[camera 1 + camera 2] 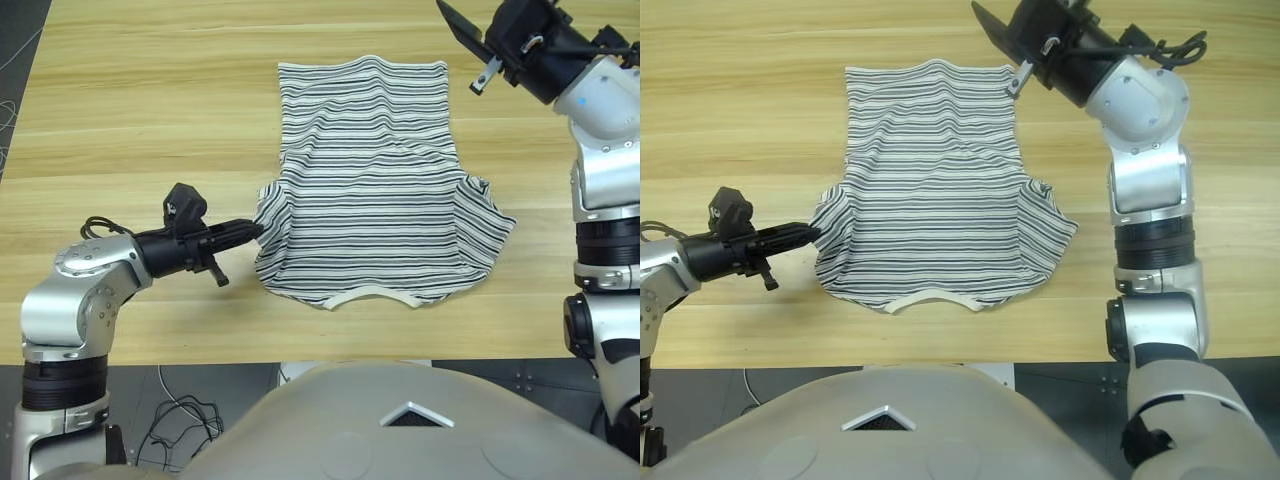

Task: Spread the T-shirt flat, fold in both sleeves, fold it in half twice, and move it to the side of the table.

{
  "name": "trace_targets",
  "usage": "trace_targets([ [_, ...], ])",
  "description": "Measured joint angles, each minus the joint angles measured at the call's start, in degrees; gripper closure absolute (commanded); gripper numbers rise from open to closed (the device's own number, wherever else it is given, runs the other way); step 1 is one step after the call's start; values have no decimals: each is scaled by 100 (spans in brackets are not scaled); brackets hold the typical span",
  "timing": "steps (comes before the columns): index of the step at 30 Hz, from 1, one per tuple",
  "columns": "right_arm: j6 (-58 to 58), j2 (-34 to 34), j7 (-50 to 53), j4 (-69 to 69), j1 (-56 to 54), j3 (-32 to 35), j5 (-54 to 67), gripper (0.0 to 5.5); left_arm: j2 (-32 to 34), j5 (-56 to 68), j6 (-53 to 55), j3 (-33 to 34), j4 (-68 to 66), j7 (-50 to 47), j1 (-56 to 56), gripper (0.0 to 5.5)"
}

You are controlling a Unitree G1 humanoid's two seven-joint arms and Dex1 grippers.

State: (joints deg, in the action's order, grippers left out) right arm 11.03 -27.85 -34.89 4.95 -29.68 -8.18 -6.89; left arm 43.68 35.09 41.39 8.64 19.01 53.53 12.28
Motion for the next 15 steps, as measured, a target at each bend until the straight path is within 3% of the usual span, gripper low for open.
trace_targets([
  [8,-2,35,28,-34,1,-115,-28,391,-142,68,207,-413,203,-170,-189,539],
  [15,-4,39,54,-46,6,-189,-37,391,-447,-418,21,-1297,-91,-249,-416,539],
])
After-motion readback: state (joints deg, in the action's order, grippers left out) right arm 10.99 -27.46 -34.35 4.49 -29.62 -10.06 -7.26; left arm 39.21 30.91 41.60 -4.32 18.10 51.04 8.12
